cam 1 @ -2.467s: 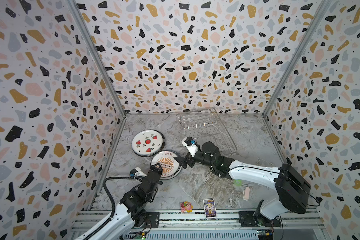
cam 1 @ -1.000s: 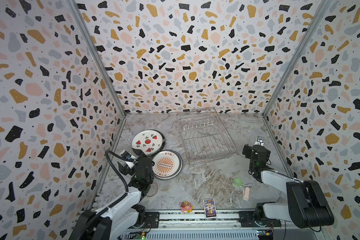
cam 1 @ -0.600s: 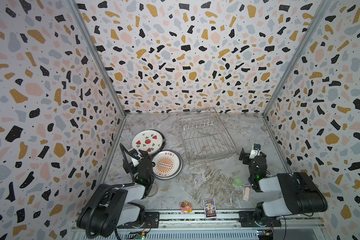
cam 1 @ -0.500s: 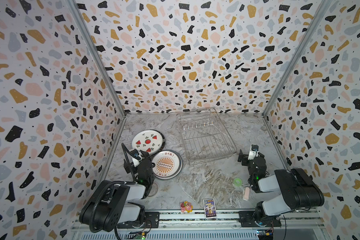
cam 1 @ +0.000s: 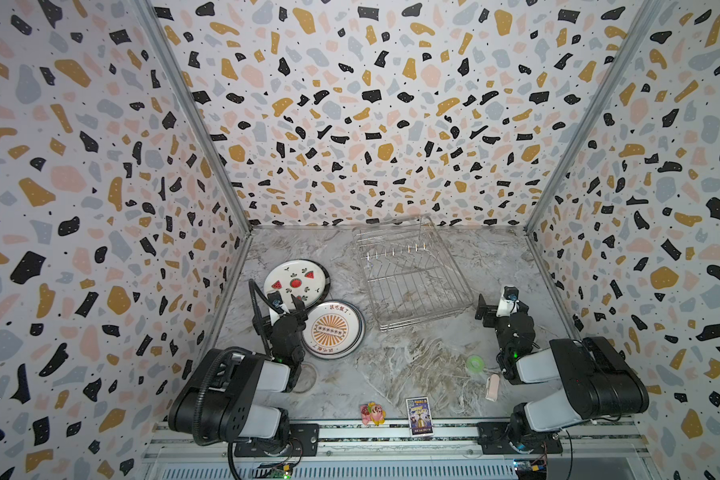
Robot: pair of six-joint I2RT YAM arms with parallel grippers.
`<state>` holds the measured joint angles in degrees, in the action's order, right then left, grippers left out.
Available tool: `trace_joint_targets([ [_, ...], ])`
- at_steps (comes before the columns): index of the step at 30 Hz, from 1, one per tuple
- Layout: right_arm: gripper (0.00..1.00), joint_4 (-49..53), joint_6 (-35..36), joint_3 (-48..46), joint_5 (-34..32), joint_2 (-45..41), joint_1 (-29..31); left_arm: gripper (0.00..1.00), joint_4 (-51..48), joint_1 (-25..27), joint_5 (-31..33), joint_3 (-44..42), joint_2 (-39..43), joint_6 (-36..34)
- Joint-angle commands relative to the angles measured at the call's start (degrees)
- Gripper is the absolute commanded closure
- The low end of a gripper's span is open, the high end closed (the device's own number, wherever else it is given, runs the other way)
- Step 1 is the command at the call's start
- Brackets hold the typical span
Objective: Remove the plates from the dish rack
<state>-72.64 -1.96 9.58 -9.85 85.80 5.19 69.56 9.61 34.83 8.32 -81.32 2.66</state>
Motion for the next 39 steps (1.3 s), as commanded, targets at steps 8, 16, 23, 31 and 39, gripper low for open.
trace_joint_targets([
  [8,0.01,-0.5,0.5,1.2,0.1,-0.6,-0.2,0.00,0.9,-1.0,-3.6,0.3,1.3,0.5],
  [16,0.01,-0.5,0.6,1.2,0.1,-0.6,-0.2,0.00,0.5,-1.0,-3.6,0.5,1.2,0.4],
  [23,0.01,-0.5,0.6,1.2,0.1,-0.6,-0.2,0.00,0.4,-1.3,-4.4,0.2,1.8,0.7],
  [31,0.01,-4.1,-0.7,-3.5,2.0,-7.3,-1.6,0.00,0.5,-1.3,-4.7,0.4,1.4,0.4],
  [39,0.01,-0.2,-1.2,-6.1,9.6,-16.2,-5.0,0.01,0.5,-1.3,-4.7,0.5,1.3,0.4],
])
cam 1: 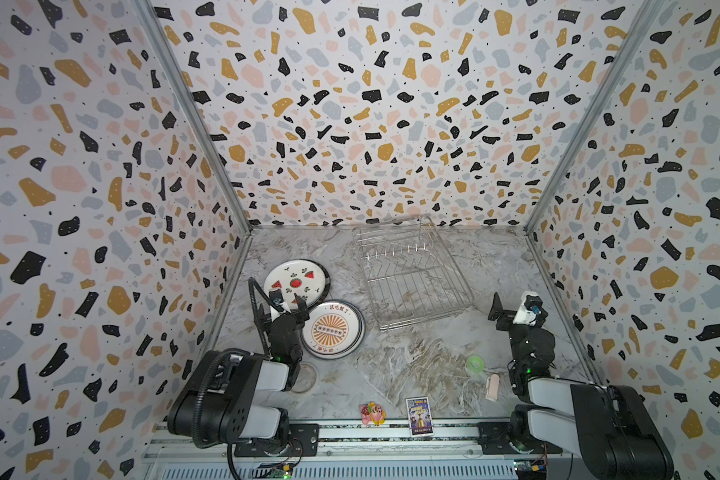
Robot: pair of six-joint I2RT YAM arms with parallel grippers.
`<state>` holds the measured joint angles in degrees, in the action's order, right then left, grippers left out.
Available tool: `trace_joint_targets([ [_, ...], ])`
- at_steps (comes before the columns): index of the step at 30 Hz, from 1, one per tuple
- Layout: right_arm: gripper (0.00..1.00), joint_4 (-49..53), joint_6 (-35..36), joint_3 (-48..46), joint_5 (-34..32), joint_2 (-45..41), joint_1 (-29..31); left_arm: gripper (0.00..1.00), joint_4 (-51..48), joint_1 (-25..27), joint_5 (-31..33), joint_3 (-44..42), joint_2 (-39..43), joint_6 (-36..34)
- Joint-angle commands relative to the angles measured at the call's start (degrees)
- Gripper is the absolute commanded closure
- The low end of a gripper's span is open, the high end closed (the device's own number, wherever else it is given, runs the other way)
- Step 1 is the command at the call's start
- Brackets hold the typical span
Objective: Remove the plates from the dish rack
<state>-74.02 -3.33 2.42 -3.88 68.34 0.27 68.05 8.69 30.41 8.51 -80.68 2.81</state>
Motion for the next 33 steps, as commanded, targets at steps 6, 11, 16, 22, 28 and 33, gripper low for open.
trace_joint_targets([
  [6,0.01,-3.4,-1.3,3.0,1.7,10.3,-0.3,0.00,2.0,-0.3,-0.3,0.3,0.6,0.2],
  [11,0.01,-2.7,0.5,6.2,5.2,15.7,0.0,0.00,2.0,-0.3,-0.3,0.3,0.7,0.3],
  [16,0.01,3.0,2.5,9.6,2.6,17.0,2.4,0.01,2.0,-0.3,-0.3,0.3,0.7,0.2],
  [22,0.01,3.7,2.7,9.9,2.6,17.0,2.5,0.00,2.0,-0.3,-0.3,0.3,0.7,0.2],
  [28,0.01,3.6,2.8,9.8,2.5,16.9,2.5,0.00,2.0,-0.3,-0.3,0.3,0.7,0.3],
  [33,0.01,3.5,2.7,9.7,2.5,16.8,2.5,0.00,1.7,-0.4,-0.4,1.4,-1.1,0.2],
])
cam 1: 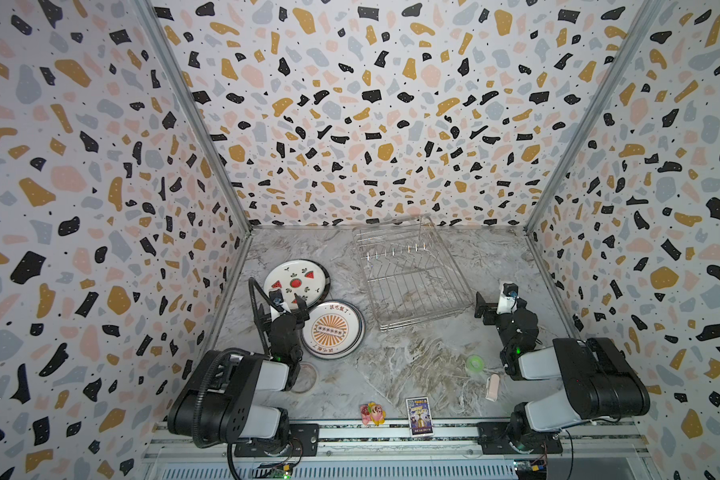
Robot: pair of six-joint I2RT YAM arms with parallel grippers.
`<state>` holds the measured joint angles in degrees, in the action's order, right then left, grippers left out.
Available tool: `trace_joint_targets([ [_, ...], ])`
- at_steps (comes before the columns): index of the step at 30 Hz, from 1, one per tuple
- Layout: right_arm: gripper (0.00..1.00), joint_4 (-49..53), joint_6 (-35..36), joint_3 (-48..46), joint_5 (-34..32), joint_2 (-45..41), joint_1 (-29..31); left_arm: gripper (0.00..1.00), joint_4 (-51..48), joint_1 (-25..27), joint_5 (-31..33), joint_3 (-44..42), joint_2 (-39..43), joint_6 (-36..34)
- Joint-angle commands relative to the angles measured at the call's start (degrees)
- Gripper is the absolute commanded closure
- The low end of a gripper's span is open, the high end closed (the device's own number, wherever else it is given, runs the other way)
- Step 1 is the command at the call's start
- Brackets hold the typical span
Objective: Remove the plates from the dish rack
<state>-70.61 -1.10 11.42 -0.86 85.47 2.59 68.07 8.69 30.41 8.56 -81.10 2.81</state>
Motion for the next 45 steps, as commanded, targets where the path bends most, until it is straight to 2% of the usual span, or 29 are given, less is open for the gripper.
trace_joint_targets([
  [1,0.01,0.1,0.6,0.7,-0.5,-0.3,0.2,0.00,1.8,-0.4,-0.4,1.1,-0.3,0.2],
  [8,0.01,-1.4,0.5,-0.2,-0.9,-0.9,0.3,0.00,1.7,-0.5,-0.8,0.3,1.2,0.2],
  [9,0.01,-1.6,0.4,-0.7,-2.8,-3.3,0.6,0.00,1.9,-0.5,-0.8,0.3,1.1,0.2],
  [11,0.01,6.6,0.5,-1.0,-2.5,-12.2,0.8,0.00,1.8,-0.5,-0.8,0.2,1.1,0.2],
  [12,0.01,7.2,0.2,-2.2,-2.2,-15.5,0.5,0.01,2.0,-0.5,-0.8,0.2,1.1,0.2],
  [14,0.01,5.1,-0.5,-3.7,-3.5,-16.7,0.3,0.00,1.9,-0.5,-0.8,0.2,1.2,0.2],
  [17,0.01,6.0,0.2,-2.6,-2.2,-15.1,0.4,0.00,1.9,-0.5,-0.8,0.2,1.1,0.2],
  [21,0.01,2.5,-1.4,-1.8,-4.7,-8.4,0.2,0.00,1.9,-0.5,-0.8,0.2,1.1,0.2],
  [26,0.01,-0.6,-0.3,0.6,-3.8,-0.6,0.6,0.01,1.9,-0.5,-0.8,0.2,1.1,0.1],
  [45,0.01,-0.1,0.9,0.6,-3.6,-0.4,1.5,0.01,1.9,-0.5,-0.9,0.2,1.1,0.2],
])
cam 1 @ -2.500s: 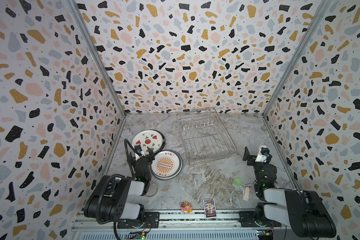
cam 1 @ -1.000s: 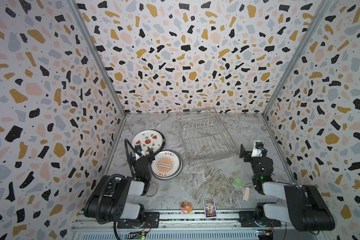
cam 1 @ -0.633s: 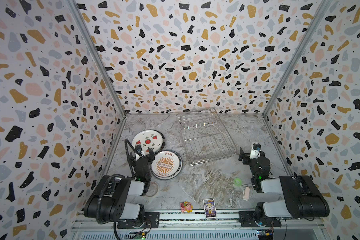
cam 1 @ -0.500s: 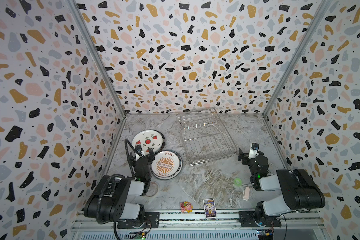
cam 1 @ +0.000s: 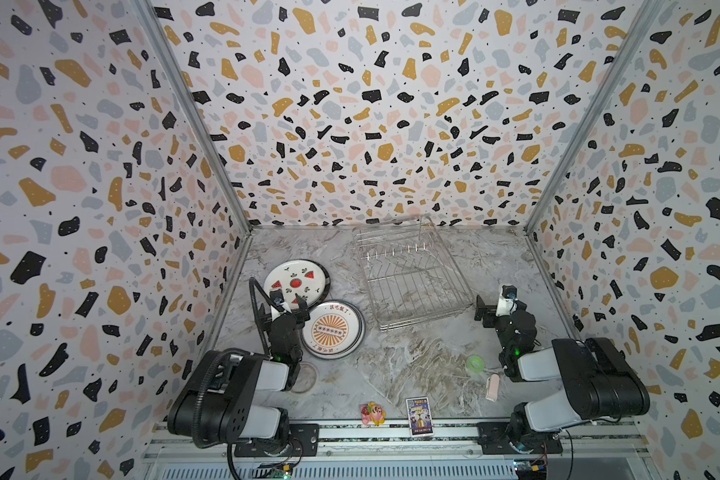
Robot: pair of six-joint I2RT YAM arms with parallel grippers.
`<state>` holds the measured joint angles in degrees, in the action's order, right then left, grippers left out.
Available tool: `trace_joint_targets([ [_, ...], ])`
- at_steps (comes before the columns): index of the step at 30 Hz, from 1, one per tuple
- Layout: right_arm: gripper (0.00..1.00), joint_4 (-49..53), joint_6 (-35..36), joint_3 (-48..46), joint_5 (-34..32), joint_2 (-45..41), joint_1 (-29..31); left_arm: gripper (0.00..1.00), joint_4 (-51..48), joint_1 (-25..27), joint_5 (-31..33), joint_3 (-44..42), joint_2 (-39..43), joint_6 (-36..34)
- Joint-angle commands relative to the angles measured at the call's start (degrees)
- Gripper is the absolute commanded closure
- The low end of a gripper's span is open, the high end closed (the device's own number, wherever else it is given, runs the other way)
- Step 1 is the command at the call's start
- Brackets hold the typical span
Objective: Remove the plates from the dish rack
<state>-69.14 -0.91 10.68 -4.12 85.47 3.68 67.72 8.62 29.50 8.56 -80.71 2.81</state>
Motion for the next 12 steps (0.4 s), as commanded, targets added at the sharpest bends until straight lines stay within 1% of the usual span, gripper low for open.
trace_joint_targets([
  [1,0.01,-1.5,0.6,1.4,-0.4,-0.5,0.4,0.00,2.3,-0.4,0.1,0.2,0.7,0.2],
  [7,0.01,0.1,0.9,2.7,-0.9,0.6,0.9,0.00,2.2,-0.4,0.1,0.2,0.8,0.2],
  [12,0.01,-1.7,1.2,1.3,-0.8,-0.3,1.0,0.00,2.2,-0.4,0.1,0.2,0.8,0.2],
])
